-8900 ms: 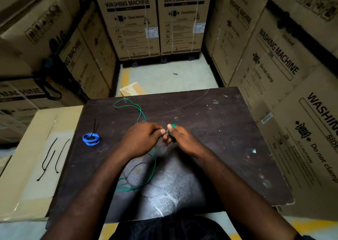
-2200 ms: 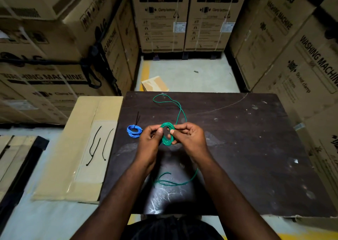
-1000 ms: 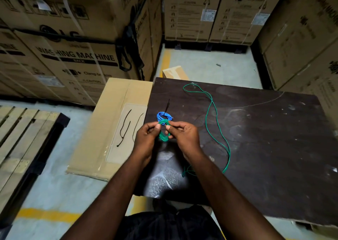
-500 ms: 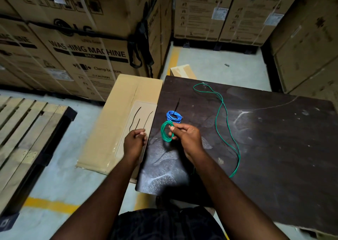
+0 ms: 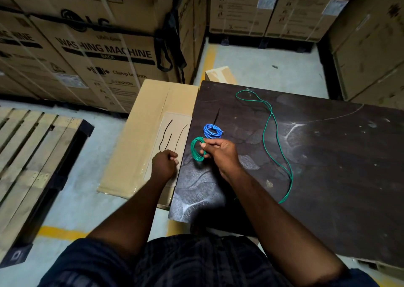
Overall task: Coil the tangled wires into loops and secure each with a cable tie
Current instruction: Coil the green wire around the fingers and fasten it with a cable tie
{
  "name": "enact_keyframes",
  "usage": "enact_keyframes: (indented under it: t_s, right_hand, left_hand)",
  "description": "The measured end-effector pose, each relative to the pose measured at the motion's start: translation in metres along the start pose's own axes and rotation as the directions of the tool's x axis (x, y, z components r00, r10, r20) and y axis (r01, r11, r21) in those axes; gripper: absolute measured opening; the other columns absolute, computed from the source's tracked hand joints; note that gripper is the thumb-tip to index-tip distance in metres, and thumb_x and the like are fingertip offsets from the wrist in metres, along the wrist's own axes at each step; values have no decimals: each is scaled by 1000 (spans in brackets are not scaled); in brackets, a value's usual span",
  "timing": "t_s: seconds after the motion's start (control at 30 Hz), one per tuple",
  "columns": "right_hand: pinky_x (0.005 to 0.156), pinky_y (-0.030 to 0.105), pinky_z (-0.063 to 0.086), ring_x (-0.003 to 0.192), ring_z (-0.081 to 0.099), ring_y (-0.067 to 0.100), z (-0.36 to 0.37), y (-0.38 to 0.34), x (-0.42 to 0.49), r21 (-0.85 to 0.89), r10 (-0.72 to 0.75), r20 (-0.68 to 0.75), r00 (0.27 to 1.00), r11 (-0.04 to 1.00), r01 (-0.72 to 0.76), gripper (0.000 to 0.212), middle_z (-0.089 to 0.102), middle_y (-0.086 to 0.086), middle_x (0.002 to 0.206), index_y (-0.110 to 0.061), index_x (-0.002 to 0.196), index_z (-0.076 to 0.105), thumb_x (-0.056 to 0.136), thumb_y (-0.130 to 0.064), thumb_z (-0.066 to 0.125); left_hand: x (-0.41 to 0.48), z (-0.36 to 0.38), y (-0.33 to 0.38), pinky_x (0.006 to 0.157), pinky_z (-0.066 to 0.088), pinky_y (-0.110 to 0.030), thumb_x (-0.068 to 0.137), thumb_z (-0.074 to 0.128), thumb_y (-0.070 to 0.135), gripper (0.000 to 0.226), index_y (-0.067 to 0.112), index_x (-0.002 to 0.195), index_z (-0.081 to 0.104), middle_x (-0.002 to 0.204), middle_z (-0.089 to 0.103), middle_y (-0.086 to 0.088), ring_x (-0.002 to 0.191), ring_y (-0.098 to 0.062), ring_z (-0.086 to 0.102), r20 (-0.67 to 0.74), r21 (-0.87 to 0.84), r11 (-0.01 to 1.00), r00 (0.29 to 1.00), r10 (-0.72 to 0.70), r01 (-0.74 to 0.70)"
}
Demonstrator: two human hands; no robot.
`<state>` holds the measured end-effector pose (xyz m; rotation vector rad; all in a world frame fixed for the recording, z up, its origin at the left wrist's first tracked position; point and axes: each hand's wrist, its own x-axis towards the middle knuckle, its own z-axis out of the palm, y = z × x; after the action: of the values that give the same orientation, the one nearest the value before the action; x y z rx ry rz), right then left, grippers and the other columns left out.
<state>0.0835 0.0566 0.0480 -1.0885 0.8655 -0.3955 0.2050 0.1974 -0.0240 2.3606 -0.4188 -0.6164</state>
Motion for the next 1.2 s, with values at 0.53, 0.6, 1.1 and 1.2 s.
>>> enact_keyframes:
  t_s: [0.53,0.6,1.1,1.2]
  right_hand:
    - [51,17,50,56,64,13,-10,3,9,-6,18,-49,999,1000,-19,20,70,18,82,5,101,66,82,1,69]
    - [51,18,50,56,64,13,-15,-1,10,13,12,-65,998,1000,-11,16,70,17,80,2,97,67,82,1,69]
    - [53,15,51,54,63,7,-117,-37,13,53,-26,-243,970,998,40,25,72,1,67,7,107,65,83,1,67]
    - [54,15,51,54,63,7,-140,-48,12,40,-51,-269,962,997,64,27,70,7,71,8,109,64,84,0,66]
  left_hand:
    - [-7,-5,37,69,46,-36,81,58,27,3,24,82,59,84,57,-2,82,-26,54,-13,270,863,895,446,-426]
    - [-10,-9,60,73,45,-35,82,58,25,2,25,83,60,86,59,-2,83,-23,54,-59,190,854,863,502,-484]
    - [-98,13,180,80,49,-25,81,64,6,14,20,85,65,86,67,9,85,-10,63,-142,-429,697,805,577,-575]
    - [-117,30,196,77,50,-24,82,65,7,26,32,83,62,84,66,12,83,-8,63,-115,-449,684,797,593,-574]
